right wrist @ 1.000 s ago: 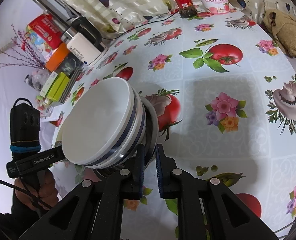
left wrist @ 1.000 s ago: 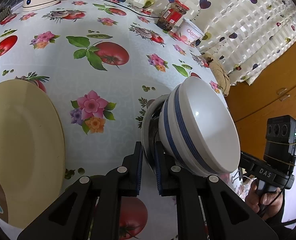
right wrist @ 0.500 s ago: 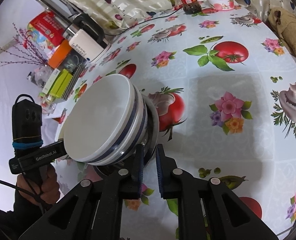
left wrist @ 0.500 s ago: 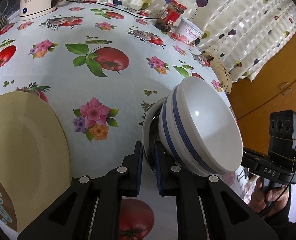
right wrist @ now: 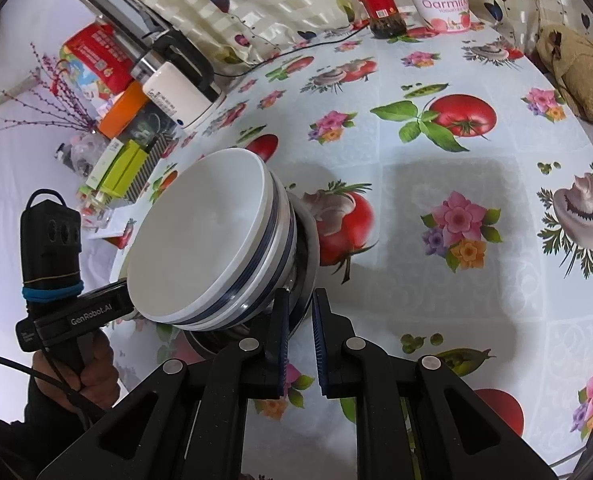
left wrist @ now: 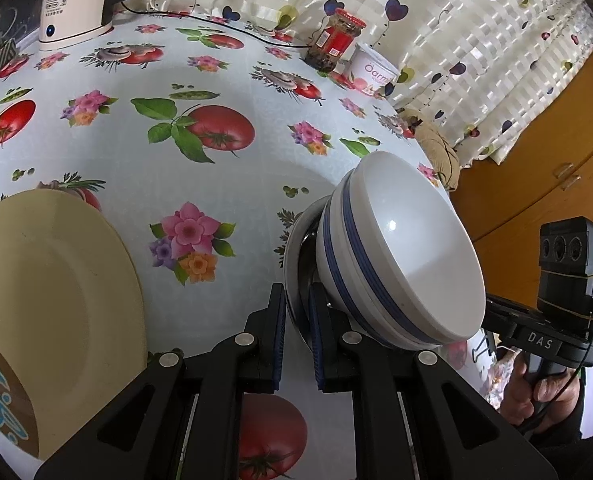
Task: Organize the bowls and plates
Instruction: 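Carry the tilted bowl stack with both grippers toward the beige plates, then lower the bowl stack onto the beige plates and open both grippers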
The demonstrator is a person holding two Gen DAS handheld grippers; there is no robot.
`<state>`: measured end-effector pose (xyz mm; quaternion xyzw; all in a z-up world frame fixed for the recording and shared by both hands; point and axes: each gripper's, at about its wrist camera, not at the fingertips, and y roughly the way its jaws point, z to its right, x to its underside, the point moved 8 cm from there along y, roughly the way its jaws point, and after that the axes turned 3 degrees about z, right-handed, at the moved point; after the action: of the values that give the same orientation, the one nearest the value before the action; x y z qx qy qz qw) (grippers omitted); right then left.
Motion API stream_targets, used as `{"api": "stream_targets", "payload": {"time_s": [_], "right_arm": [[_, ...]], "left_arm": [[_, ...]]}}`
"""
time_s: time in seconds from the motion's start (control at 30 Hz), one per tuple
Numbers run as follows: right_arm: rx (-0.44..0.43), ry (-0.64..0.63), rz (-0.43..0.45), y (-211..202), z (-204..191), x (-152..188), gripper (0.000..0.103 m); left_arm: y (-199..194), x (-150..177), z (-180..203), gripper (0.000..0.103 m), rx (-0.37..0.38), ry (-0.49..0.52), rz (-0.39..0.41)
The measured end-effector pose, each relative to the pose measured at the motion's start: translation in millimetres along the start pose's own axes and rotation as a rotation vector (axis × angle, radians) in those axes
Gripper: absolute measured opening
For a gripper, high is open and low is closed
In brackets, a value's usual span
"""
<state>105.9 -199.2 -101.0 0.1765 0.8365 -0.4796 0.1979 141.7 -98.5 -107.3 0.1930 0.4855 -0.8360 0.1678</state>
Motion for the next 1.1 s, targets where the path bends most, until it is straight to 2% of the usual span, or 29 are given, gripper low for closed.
{"api": "stream_targets", "payload": {"time_s": [0.47, 1.1], "right_arm": [[-0.006, -0.051, 0.005, -4, -26, -11, 0.012], [-0.063, -0.17, -0.033, 23, -99, -25, 0.012]], "left_arm": [[-29, -9, -8, 0.012, -0.02, -0.016, 0.05], [-91, -11, -60, 0.011, -0.101, -0.096, 0.14]]}}
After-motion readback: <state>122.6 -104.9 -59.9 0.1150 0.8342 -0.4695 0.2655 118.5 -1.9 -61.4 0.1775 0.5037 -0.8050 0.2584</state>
